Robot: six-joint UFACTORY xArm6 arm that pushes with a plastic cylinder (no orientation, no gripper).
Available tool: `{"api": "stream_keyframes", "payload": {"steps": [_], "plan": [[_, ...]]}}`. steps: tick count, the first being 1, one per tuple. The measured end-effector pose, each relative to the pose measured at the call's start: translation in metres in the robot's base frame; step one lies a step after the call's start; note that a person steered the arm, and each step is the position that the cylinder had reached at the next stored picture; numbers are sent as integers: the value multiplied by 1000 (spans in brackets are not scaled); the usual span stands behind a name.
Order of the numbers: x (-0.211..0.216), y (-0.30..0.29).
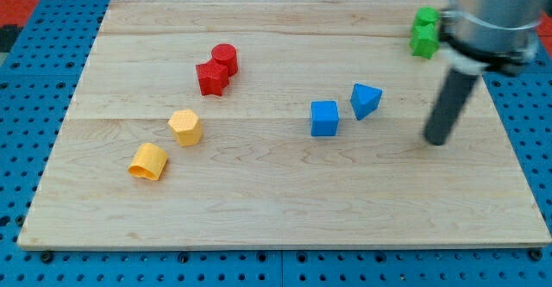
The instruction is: Move the green circle away from the top of the green star
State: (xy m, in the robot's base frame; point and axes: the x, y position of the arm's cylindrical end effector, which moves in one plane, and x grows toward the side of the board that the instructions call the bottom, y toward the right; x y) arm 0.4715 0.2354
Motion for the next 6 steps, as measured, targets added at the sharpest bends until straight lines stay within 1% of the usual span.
{"api": "stream_keyframes", "payload": {"steps": [1, 2, 3, 4, 5, 6], "plan": [[-87, 42], [-134, 108], [-183, 87], [-207, 28], [-213, 20], [-240, -47]]}}
